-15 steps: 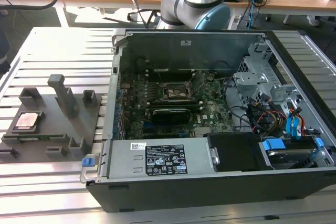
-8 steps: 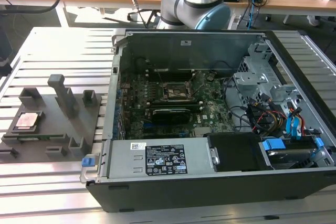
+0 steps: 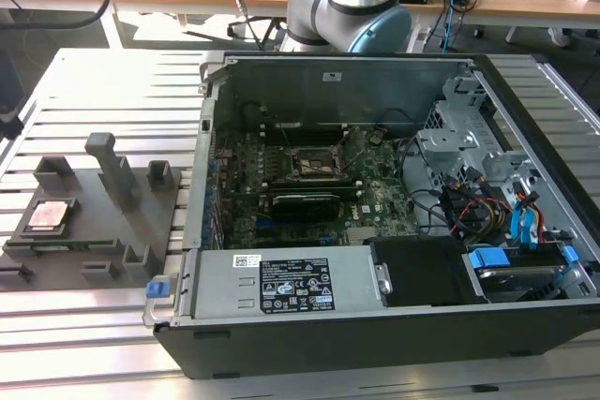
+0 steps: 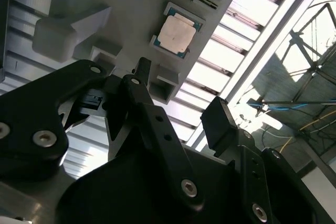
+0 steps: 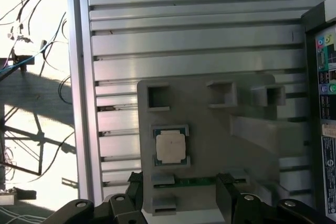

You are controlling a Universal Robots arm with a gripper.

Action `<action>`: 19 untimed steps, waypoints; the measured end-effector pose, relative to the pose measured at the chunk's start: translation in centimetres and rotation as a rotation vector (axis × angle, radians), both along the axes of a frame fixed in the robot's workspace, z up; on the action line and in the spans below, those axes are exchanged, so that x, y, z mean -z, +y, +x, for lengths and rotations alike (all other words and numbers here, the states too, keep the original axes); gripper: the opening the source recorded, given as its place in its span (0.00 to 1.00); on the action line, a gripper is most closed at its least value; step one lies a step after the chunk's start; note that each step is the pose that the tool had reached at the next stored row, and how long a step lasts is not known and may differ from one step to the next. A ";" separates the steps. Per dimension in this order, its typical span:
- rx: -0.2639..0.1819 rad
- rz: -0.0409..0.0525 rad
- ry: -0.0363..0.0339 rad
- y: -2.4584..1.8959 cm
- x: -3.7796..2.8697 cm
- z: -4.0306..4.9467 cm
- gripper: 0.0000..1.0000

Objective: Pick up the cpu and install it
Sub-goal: 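Pick up the cpu and move it towards the insertion slot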

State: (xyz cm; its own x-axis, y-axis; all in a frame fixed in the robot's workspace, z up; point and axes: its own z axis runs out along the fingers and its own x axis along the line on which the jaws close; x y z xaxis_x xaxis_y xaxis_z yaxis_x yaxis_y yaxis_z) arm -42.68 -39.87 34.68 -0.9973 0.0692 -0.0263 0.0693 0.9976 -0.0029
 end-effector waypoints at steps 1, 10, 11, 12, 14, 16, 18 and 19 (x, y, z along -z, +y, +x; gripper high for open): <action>0.000 0.0000 -0.0001 0.00 0.05 0.00 0.66; 0.000 0.0000 -0.0001 0.00 0.55 0.00 0.66; 0.000 0.0000 -0.0001 0.00 0.61 0.00 0.66; 0.000 0.0000 -0.0001 0.00 0.69 0.00 0.66; 0.000 0.0000 -0.0001 0.00 0.80 0.00 0.66; 0.000 0.0001 -0.0002 0.00 0.92 0.00 0.66; 0.000 0.0000 -0.0001 0.00 1.06 0.00 0.66; 0.000 0.0001 -0.0001 0.00 1.20 0.00 0.66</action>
